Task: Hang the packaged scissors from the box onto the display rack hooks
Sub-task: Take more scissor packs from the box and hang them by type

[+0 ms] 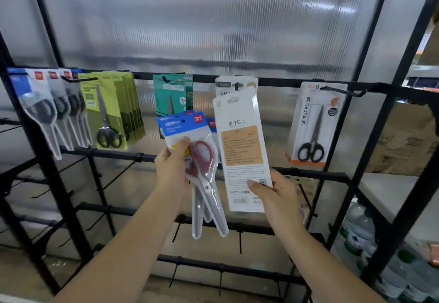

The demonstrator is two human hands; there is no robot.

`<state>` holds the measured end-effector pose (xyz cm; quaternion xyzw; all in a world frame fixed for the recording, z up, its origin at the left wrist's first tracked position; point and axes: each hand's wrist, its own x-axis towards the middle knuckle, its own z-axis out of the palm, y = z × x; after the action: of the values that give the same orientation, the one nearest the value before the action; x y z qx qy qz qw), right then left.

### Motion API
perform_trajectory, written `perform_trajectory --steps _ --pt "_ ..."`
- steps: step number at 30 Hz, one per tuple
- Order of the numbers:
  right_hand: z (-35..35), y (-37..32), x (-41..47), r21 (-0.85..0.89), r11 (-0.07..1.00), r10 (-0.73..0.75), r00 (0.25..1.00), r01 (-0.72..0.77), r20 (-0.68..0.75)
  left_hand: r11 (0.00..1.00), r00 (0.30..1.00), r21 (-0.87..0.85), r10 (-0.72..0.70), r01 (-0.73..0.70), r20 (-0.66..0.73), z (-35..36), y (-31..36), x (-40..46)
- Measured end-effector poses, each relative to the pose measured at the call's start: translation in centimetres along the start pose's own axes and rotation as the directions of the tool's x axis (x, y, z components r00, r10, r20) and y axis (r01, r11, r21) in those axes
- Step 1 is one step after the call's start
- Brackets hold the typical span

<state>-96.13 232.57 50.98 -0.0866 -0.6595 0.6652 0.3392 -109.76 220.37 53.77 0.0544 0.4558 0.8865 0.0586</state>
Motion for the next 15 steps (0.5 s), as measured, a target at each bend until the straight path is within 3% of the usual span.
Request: perform_trajectory --steps 3,8,11,15 --pt "0.4 0.3 -0.2 -0.156 0.985 -0.078 0.997 0.075 -0.011 0.998 1.000 -0.054 0.025 -0.025 -0.001 0.3 0.0 -0.1" --pt "1.9 0.8 -0.7 -0.384 0.869 -0.237 0.944 0.311 0.229 0.999 0.999 -0.043 -0.020 0.021 0.031 1.4 -0.6 -0.4" --pt "1.2 1.0 -0.2 -0.458 0.841 -0.118 0.924 0.288 0.365 0.998 0.998 -0.030 -0.062 0.062 0.025 1.2 -0.6 -0.2" --pt "0.5 0.7 0.5 -0.380 0.899 -0.024 0.889 0.219 0.456 0.986 0.989 -0.109 -0.119 0.128 0.084 1.1 -0.9 -0.4"
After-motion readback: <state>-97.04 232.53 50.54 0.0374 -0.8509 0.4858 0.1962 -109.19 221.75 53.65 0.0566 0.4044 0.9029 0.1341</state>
